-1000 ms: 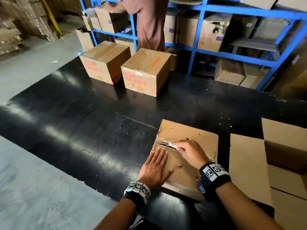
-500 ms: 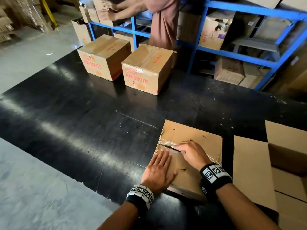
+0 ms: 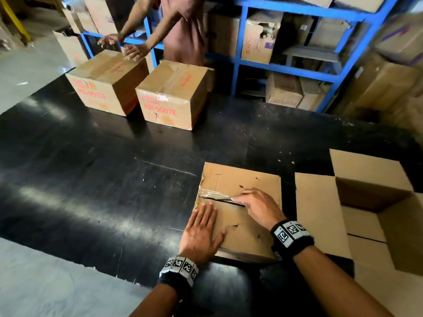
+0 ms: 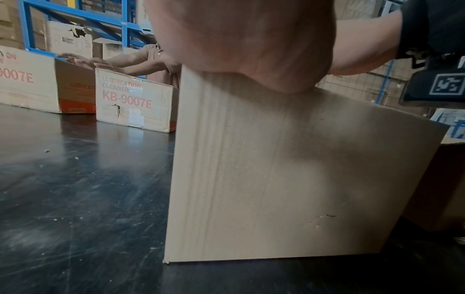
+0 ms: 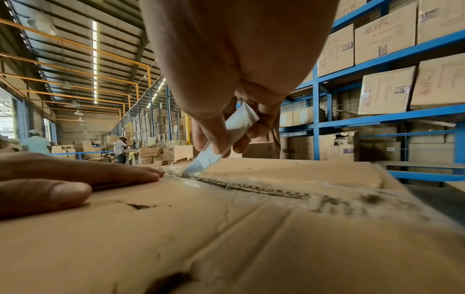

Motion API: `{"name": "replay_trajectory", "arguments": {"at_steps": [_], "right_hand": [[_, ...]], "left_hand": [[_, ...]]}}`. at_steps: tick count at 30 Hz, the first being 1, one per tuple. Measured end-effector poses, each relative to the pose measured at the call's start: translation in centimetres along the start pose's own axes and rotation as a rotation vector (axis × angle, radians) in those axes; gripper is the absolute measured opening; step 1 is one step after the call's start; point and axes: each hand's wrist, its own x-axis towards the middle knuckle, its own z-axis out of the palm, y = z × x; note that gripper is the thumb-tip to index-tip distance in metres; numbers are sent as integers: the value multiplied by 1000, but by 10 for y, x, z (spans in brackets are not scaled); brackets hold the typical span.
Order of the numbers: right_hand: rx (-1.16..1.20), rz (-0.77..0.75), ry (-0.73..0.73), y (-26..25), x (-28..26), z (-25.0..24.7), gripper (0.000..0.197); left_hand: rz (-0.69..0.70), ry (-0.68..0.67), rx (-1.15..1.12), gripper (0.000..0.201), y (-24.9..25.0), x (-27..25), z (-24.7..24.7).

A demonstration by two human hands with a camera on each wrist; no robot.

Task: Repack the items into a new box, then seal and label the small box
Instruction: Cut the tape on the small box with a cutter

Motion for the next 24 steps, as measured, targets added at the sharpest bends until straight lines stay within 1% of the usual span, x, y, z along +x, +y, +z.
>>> {"name": "replay_trajectory", "arguments": {"at_steps": [3,7,9,13,17,20,24], "right_hand": [[-18,38,-1,10,-13,-5,49],[-29,113,-35,28,-37,-14,42],[-36,164,-48,36,-49,-21,36],[-51,239,-59,49,-70,-42,18],[-94,304,-87,59,-89,-64,17],[-107,327,-100,63,-100,-74,22],[-160,351,-51,66,-107,-81,25]], "left_hand": [[-3,-11,13,77,0,2,1],[-8,-10,18,80,1,1,2],[-7,4,18,80,2,1,2],[-6,24,13,80,0,0,3],[-5,39,-1,79,2,0,3],[-7,45,7,79,3,0,4],[-12,34,10,80,3,-1,4]]}}
